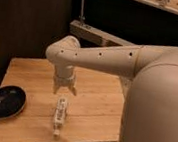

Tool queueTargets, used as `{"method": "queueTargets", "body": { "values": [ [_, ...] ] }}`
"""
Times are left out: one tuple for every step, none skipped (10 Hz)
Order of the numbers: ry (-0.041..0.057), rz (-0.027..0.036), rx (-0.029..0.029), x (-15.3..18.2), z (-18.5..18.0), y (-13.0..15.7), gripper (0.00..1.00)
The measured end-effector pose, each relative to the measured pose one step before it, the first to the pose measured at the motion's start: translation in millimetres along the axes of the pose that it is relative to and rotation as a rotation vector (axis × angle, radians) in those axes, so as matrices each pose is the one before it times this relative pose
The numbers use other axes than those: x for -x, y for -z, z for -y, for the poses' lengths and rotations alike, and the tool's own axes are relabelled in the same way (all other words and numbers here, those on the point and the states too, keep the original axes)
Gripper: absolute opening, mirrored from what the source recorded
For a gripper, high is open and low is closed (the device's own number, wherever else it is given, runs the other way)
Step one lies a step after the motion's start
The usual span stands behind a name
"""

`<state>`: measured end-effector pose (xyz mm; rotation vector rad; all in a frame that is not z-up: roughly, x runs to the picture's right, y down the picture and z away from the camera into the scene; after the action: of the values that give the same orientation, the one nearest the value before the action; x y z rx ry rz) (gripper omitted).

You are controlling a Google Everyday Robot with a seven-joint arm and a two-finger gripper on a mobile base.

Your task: Place the bottle in the ceramic bowl

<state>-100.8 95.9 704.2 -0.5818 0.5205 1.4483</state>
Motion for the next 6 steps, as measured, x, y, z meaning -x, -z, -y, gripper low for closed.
{"method": "queueTargets", "body": {
  "values": [
    [0.00016, 0.0, -0.00005, -0.04, -0.02, -0.01, 0.65],
    [-0.0004, -0.00048, 0.00004, -0.22, 0.23, -0.17, 0.65],
    [-0.00825, 0.0002, 0.02549, -1.74, 0.88, -5.14, 0.65],
    [-0.00678, 0.00155, 0.01652, -1.96, 4.06, -7.88, 0.65],
    [-0.00017, 0.00744, 0.02584, -2.99, -2.12, -11.75, 0.65],
    [-0.00551, 0.01121, 0.02226, -2.33, 0.85, -9.67, 0.65]
  ]
}}
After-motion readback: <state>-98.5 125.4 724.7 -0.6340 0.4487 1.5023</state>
